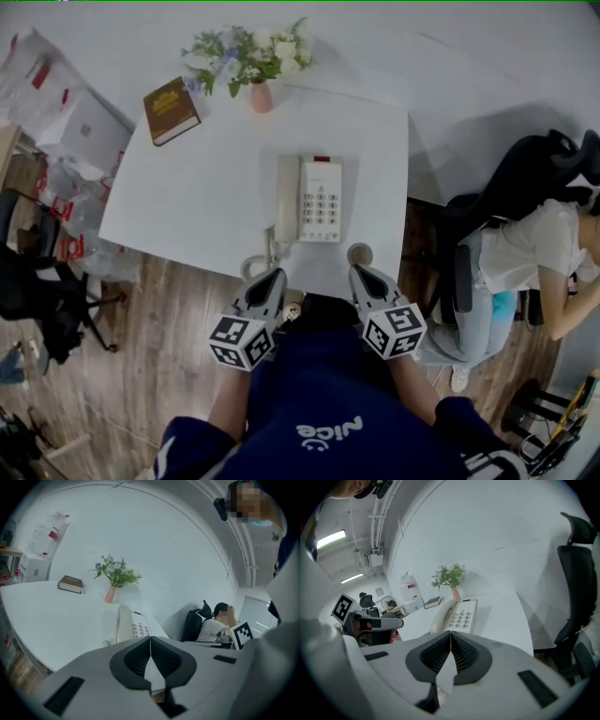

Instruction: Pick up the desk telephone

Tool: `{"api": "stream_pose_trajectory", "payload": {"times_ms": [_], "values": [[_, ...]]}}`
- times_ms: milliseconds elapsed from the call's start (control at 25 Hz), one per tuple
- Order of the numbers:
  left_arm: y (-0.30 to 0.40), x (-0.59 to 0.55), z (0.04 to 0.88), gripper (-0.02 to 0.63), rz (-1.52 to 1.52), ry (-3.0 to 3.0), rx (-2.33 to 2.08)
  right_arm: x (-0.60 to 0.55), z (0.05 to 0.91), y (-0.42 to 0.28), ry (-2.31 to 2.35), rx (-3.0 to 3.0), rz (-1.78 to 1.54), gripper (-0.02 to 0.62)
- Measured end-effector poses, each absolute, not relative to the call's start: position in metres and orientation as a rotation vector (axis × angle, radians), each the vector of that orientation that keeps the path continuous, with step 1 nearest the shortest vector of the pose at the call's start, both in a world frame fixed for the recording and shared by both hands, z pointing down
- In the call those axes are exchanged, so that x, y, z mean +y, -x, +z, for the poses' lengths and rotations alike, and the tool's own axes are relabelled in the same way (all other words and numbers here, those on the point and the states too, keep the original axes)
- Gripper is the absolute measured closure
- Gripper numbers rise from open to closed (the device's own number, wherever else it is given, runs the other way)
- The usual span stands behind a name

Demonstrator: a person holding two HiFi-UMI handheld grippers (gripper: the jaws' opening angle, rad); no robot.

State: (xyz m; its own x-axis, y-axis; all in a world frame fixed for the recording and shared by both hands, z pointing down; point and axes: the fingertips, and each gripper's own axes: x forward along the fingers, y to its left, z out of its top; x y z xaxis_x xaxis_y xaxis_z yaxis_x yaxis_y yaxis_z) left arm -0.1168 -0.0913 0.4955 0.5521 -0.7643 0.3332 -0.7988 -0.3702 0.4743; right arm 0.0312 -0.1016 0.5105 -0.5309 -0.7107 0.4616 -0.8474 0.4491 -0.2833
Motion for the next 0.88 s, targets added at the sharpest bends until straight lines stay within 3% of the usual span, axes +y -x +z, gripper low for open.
{"api": "stream_pose_trajectory", "payload": {"times_ms": [360,560,600,680,880], "values": [[0.126,-0.119,0.506,0.588,0.084,-2.086,-1.264,-0.130,0.508,-0.029,-1.329,-2.417,0.702,0.572],[0.129,-0.143,0.509,0.585,0.014,-2.018,-1.203,-0.147,0.513,-0.031,-1.298,-2.426,0.864,0.560],[0.128,-0.149,0.508,0.569,0.000,-2.008,-1.186,-0.151,0.513,-0.031,-1.287,-2.436,0.899,0.538],[0.123,-0.159,0.508,0.440,-0.013,-1.991,-1.132,-0.158,0.513,-0.031,-1.262,-2.447,0.956,0.455],[0.117,-0.181,0.514,0.386,0.050,-1.976,-1.073,-0.180,0.518,-0.030,-1.214,-2.428,1.018,0.396]]}}
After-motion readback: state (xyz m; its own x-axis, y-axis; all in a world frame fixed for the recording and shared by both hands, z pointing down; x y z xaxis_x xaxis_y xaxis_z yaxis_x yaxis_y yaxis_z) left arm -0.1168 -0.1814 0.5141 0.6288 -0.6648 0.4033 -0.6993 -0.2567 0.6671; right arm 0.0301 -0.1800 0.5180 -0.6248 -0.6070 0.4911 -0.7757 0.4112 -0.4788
